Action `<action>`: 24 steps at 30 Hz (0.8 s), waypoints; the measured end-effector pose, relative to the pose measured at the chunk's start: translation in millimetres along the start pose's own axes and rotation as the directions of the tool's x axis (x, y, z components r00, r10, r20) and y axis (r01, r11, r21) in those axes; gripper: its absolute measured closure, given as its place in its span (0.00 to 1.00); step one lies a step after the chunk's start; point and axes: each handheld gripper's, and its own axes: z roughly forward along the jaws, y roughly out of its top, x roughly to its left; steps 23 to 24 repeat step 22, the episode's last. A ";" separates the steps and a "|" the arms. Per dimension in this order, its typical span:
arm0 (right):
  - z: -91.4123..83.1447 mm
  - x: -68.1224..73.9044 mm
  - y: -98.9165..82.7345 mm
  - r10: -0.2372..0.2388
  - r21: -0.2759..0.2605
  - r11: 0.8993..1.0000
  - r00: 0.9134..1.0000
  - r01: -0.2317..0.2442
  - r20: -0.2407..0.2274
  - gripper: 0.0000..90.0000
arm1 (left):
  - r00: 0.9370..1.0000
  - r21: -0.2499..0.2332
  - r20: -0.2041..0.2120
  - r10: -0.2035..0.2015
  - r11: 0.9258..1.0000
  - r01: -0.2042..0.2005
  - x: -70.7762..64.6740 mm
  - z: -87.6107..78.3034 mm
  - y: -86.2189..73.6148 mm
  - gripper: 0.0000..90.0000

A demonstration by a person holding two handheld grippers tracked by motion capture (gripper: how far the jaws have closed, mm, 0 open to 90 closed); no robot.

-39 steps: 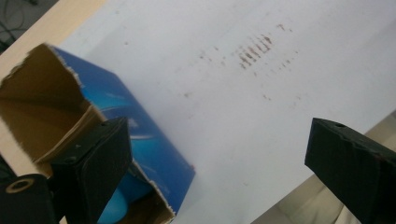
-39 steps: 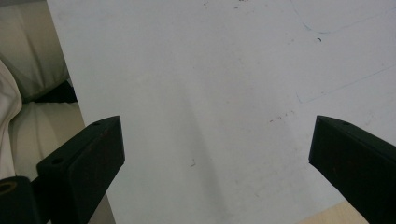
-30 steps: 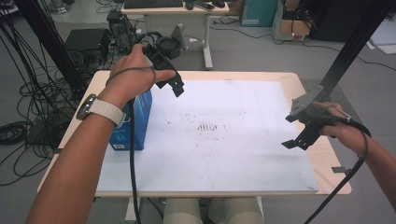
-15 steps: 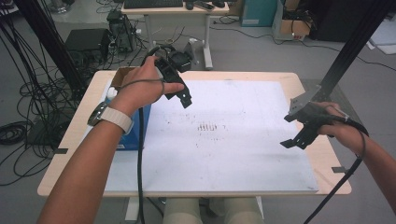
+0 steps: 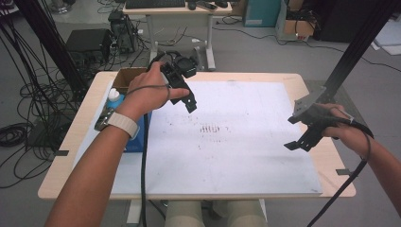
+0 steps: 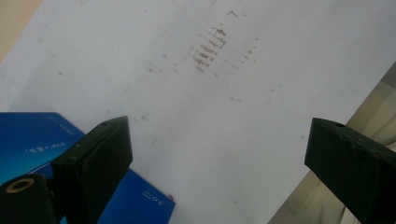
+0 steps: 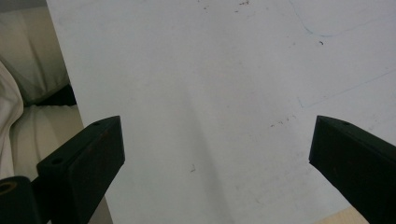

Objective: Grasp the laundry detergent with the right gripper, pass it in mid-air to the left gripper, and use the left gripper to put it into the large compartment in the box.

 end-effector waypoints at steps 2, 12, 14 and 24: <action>2.7 -4.0 0.5 -0.057 -0.033 0.998 0.998 0.057 -0.001 0.04 | 1.000 0.001 -0.003 -0.002 1.000 0.002 -0.1 -0.3 -0.4 0.09; 4.4 -3.4 2.0 -0.068 -0.032 0.997 0.998 0.068 -0.004 0.04 | 1.000 0.002 0.000 -0.007 1.000 0.007 0.7 1.5 -2.7 0.09; 4.7 -2.9 2.6 -0.069 -0.032 0.997 0.998 0.069 -0.006 0.04 | 1.000 0.000 0.000 -0.005 1.000 0.005 1.0 1.9 -3.1 0.09; 5.2 -3.5 2.8 -0.066 -0.035 0.997 0.998 0.066 -0.005 0.04 | 1.000 -0.006 -0.002 -0.015 1.000 0.015 0.6 1.6 -3.3 0.09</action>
